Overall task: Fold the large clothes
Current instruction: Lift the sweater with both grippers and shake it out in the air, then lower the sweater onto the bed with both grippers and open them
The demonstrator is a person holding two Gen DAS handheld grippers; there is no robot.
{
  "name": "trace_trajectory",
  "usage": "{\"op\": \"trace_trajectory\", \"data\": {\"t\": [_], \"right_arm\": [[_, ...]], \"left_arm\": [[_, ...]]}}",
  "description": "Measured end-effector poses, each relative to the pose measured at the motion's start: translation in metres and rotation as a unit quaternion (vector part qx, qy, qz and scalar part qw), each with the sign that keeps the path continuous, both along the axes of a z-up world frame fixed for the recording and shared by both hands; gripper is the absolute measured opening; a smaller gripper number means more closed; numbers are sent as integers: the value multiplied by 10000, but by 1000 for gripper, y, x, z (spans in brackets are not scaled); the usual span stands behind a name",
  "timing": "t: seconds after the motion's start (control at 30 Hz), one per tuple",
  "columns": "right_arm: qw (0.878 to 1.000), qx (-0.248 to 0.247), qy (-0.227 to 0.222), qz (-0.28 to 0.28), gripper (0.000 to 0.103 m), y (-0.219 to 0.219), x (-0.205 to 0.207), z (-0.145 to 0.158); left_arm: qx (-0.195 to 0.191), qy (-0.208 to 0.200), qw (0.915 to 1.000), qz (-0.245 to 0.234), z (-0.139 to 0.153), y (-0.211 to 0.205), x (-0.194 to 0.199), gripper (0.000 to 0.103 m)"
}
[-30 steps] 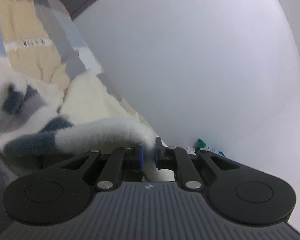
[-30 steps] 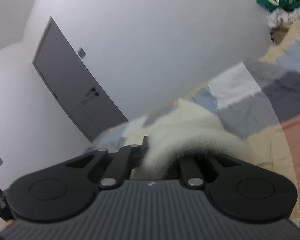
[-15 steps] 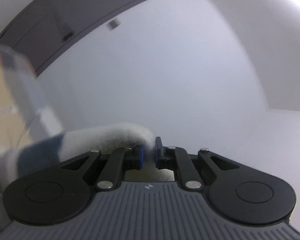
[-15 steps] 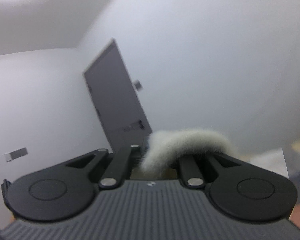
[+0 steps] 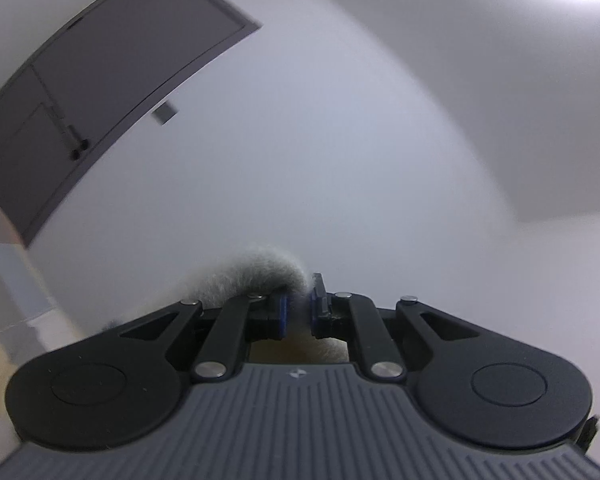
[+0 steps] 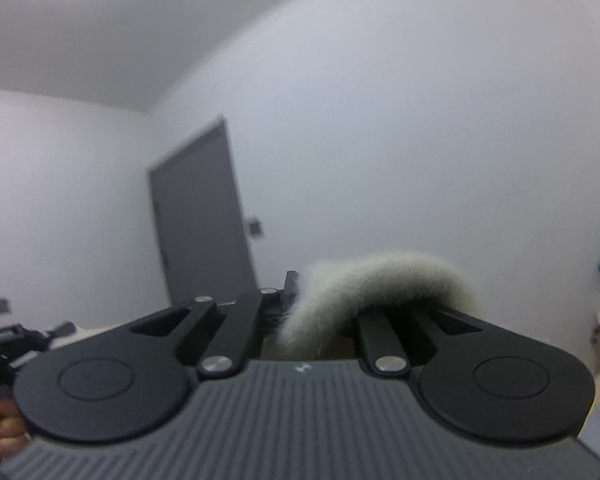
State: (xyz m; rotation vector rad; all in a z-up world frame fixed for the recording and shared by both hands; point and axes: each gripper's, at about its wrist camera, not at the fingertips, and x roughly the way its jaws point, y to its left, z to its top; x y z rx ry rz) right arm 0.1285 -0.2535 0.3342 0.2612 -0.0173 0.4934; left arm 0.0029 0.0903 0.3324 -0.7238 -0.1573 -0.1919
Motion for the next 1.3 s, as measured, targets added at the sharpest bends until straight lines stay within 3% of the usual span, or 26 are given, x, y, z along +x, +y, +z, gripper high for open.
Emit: {"op": "trace_trajectory", "data": {"t": [0.23,0.4,0.53,0.7,0.73,0.87,0.97,1.07,1.1,1.13,1.2,1.27,1.3], "right_arm": [[9938,-79,1080,-233,12,-6,112,-122],[9756,-19,2172,-328,12,-8,189,-215],[9686,-156,2436,-468,12,1,243,-282],[9659,-327,2518,-503,12,19,301,-359],[9649,-358,2552,-506,12,23,309,-372],[9541,-508,2898,-552,14,40,341,-419],[9441,-674,3142,-737,19,49,342,-439],[9434,-757,3125,-812,23,51,332,-440],[9437,-784,3109,-813,29,51,330,-439],[9440,-794,3105,-781,35,55,330,-437],[9465,-798,3072,-591,71,68,325,-430],[9500,-886,2941,-569,85,74,305,-419],[9517,-927,2876,-545,84,73,294,-414]], "left_arm": [[640,870,9937,309,-88,-23,107,13],[786,1694,9816,395,-161,-35,192,13],[879,2263,9694,369,-232,-33,255,13],[1443,2794,9476,573,-301,-32,310,16],[1432,2934,9435,573,-314,-22,334,16],[1193,3522,9270,479,-365,-10,367,16],[1182,3825,9157,356,-388,-4,368,16],[1203,3912,9122,187,-391,9,370,21],[1215,3916,9120,73,-398,16,379,29],[1226,3902,9125,-29,-394,15,376,47],[1271,3848,9142,-91,-386,13,364,67],[1399,3795,9145,-110,-376,8,346,69],[1458,3806,9130,-164,-373,9,341,69]]}}
